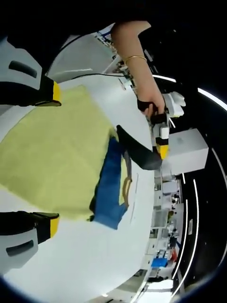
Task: Fold the garment on the visible template until the final outline fits inside the template.
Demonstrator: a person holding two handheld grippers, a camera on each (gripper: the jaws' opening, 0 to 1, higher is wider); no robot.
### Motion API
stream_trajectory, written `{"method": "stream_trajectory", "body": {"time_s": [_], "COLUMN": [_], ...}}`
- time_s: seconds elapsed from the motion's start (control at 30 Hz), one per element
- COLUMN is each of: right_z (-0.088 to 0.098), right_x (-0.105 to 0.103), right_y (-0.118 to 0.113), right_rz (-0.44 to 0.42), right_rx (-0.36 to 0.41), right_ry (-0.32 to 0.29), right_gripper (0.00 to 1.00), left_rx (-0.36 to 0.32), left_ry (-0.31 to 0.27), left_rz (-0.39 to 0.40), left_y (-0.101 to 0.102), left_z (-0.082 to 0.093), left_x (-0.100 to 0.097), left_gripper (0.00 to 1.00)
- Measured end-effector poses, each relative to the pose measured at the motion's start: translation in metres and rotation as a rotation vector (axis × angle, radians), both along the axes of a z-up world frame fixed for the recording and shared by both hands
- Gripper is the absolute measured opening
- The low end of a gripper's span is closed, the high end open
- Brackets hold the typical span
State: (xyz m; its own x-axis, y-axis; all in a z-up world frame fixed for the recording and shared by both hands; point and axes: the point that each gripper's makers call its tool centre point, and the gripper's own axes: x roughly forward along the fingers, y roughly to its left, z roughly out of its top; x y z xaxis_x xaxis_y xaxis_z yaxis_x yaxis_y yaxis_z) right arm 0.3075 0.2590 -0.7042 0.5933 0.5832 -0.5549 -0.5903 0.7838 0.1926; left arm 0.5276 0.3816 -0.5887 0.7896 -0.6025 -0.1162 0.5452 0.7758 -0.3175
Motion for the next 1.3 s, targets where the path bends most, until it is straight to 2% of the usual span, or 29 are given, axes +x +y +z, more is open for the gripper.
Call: {"method": "stream_trajectory", "body": {"time_s": [0.23, 0.4, 0.83, 1.13, 1.3], "right_z": [0.014, 0.017, 0.012, 0.009, 0.007], "right_x": [0.006, 0.008, 0.006, 0.005, 0.004], "right_y": [-0.001, -0.002, -0.011, -0.016, -0.018], "right_rz": [-0.016, -0.021, -0.051, -0.066, -0.068], "right_rx": [0.049, 0.059, 0.058, 0.065, 0.063], "right_ry": [-0.047, -0.062, -0.050, -0.044, -0.038], "right_gripper": [0.95, 0.95, 0.95, 0.94, 0.94], "left_rx": [-0.001, 0.002, 0.010, 0.044, 0.099], "left_ry": [0.000, 0.005, 0.029, 0.043, 0.066], "left_rz": [-0.072, -0.130, -0.231, -0.354, -0.397], "left_y": [-0.034, -0.057, -0.097, -0.128, -0.143], "left_z": [-0.005, -0.011, -0.027, -0.042, -0.060], "left_x": [-0.004, -0.008, -0.017, -0.034, -0.042], "left_gripper": [0.00, 0.00, 0.00, 0.00, 0.00]}}
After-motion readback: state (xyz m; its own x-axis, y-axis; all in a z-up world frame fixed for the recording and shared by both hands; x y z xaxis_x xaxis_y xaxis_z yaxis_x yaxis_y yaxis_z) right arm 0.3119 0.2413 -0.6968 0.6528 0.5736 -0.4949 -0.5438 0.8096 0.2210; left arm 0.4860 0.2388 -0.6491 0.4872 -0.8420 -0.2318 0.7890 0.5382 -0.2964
